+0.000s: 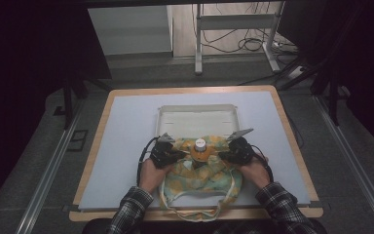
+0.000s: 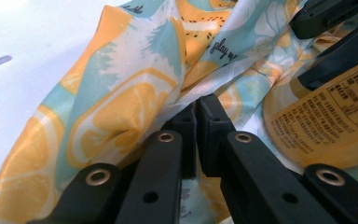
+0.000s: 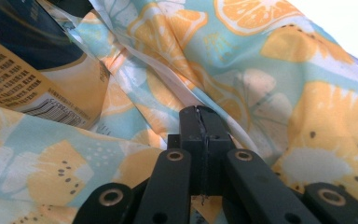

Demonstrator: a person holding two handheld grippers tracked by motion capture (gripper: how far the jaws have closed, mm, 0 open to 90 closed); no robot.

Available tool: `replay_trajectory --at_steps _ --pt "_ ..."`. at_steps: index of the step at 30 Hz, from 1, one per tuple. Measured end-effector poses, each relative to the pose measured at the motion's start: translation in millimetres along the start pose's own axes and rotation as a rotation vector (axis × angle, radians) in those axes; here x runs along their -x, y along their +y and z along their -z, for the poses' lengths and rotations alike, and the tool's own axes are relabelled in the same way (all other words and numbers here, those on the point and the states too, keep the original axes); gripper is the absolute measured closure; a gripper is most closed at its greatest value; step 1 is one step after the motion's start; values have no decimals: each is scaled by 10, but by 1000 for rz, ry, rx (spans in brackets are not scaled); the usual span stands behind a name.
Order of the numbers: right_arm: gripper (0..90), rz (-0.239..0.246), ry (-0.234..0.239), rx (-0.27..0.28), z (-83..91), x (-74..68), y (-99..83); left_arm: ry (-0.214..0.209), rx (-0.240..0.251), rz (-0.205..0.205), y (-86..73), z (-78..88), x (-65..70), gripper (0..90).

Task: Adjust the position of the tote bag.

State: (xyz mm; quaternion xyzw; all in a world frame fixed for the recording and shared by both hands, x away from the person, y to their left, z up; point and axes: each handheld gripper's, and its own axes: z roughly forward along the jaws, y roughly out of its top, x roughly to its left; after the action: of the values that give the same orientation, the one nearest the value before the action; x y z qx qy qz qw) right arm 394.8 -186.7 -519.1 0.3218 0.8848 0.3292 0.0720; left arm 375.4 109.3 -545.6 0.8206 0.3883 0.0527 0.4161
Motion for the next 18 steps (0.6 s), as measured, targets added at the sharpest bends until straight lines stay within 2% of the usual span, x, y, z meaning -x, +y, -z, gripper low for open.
replay_trajectory --at_steps 7,10,14,16,18 --pt "890 -11 10 12 0 15 -18 27 3 -34 -7 -1 35 872" --pt "889 1 -1 8 3 -4 -11 22 8 -25 -14 2 35 867" --pt "886 9 2 2 14 -14 -4 18 10 -52 -18 12 68 803" --pt "871 13 3 7 33 -22 -2 6 15 -45 -18 20 78 807" --pt "857 10 15 17 69 -34 9 8 22 -57 1 38 96 813"
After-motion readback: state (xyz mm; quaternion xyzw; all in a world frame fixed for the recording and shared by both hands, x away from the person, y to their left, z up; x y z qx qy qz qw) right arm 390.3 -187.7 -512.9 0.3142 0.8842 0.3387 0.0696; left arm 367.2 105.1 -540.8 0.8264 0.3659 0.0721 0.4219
